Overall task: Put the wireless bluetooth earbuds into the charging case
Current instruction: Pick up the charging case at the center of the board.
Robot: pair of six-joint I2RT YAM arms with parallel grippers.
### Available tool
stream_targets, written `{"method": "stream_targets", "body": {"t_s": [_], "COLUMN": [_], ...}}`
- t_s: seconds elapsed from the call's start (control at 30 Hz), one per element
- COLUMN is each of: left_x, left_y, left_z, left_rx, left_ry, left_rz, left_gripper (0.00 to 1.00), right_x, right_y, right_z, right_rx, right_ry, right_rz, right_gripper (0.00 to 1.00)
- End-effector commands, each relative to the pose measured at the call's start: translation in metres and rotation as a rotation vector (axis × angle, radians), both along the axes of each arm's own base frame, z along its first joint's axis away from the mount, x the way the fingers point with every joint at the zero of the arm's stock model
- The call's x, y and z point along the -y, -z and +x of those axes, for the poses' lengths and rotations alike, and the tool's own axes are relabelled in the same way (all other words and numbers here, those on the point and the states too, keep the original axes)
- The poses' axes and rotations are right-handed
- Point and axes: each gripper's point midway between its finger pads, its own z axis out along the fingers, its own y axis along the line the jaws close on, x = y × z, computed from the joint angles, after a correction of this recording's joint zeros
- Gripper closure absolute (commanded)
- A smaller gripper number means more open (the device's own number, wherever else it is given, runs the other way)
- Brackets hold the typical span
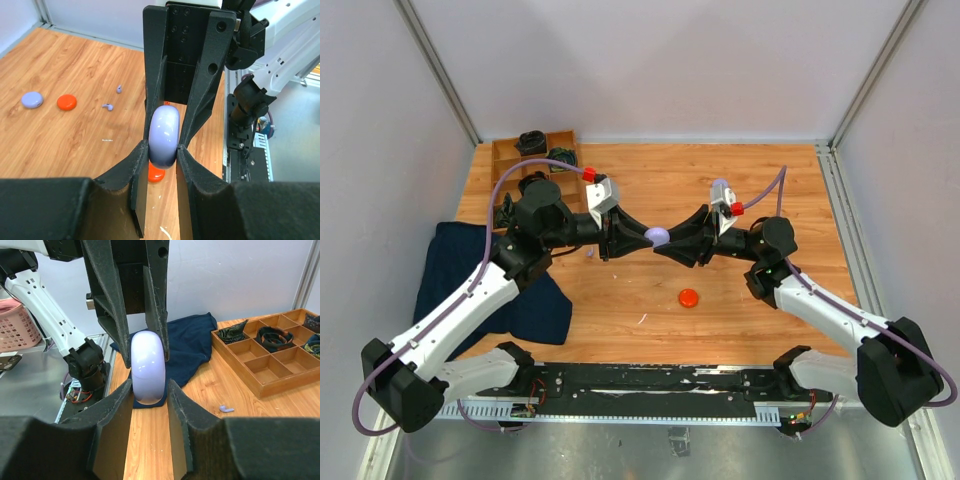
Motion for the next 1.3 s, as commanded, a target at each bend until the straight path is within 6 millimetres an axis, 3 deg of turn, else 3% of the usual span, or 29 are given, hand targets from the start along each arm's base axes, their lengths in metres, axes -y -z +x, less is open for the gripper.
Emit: {"method": "stream_targets", "body": {"t_s": [0.0, 0.27, 0.53, 1.03, 1.27], "left_x": [-0.002, -0.004, -0.003, -0.003, -0.005], "left_y": [-0.024, -0.023, -0.014, -0.011, -0.01], "left_z": [-0.007, -0.009, -0.01, -0.01, -0.012], "left_rx": [0.065, 0.076, 0.09, 0.131, 0.147], "left_ry": [0.005, 0.005, 0.008, -0.002, -0.005], "left_rz": [-0.041, -0.045, -0.013, 0.004, 0.01], "left_gripper": [0.99, 0.98, 0.99, 0.99, 0.8], "right_x": [-0.003, -0.003, -0.004, -0.007, -0.008], "right_y": [-0.015, -0.016, -0.015, -0.011, -0.005], "right_z": [-0.006, -0.007, -0.007, -0.011, -0.012], "right_rx": [0.054, 0.058, 0.067, 0.104, 0.201], "right_ry": [-0.015, -0.016, -0.022, -0.057, -0.074], "right_rz": [0.041, 0.046, 0.046, 0.049, 0.022], "right_gripper": [0.67, 0.75, 0.69, 0.72, 0.84]}}
